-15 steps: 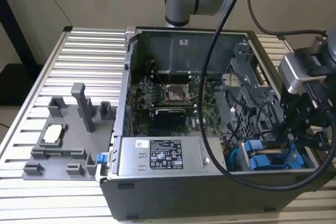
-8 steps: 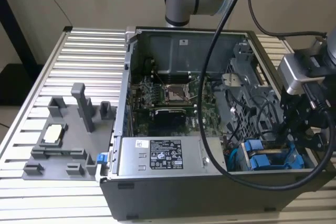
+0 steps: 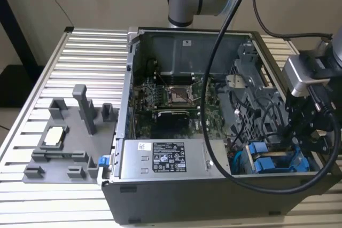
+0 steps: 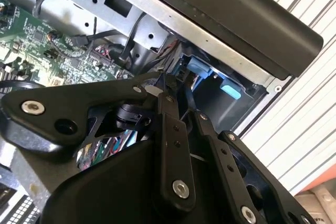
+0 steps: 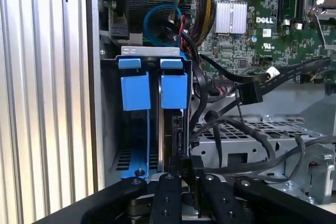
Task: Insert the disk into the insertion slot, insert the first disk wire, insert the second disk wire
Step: 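Insert the first disk wire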
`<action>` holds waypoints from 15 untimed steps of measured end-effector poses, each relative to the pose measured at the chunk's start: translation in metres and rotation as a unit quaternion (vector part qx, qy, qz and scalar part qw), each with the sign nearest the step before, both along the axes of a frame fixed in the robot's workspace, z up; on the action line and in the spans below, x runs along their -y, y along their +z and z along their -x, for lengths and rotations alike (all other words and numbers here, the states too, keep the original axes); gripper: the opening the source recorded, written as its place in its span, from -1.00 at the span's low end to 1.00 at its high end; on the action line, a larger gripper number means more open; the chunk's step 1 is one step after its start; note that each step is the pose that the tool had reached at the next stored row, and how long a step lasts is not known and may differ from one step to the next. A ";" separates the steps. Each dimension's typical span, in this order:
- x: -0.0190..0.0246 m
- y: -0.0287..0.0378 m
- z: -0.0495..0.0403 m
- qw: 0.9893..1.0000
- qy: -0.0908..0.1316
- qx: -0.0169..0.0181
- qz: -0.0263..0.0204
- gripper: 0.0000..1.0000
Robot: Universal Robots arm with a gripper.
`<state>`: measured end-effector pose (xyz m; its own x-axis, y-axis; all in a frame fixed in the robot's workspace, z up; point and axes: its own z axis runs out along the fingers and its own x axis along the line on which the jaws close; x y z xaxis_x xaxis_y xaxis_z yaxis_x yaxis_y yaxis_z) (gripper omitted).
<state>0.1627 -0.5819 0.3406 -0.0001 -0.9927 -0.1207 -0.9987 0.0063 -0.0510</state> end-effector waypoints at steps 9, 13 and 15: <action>0.0002 -0.0026 0.0010 1.000 -0.001 0.000 0.002 -0.62; 0.0002 -0.0038 0.0017 1.000 -0.001 0.000 0.003 -0.62; 0.0002 -0.0040 0.0017 1.000 -0.001 0.000 0.002 -0.62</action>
<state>0.1610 -0.5821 0.3366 -0.0029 -0.9933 -0.1158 -0.9987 0.0088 -0.0510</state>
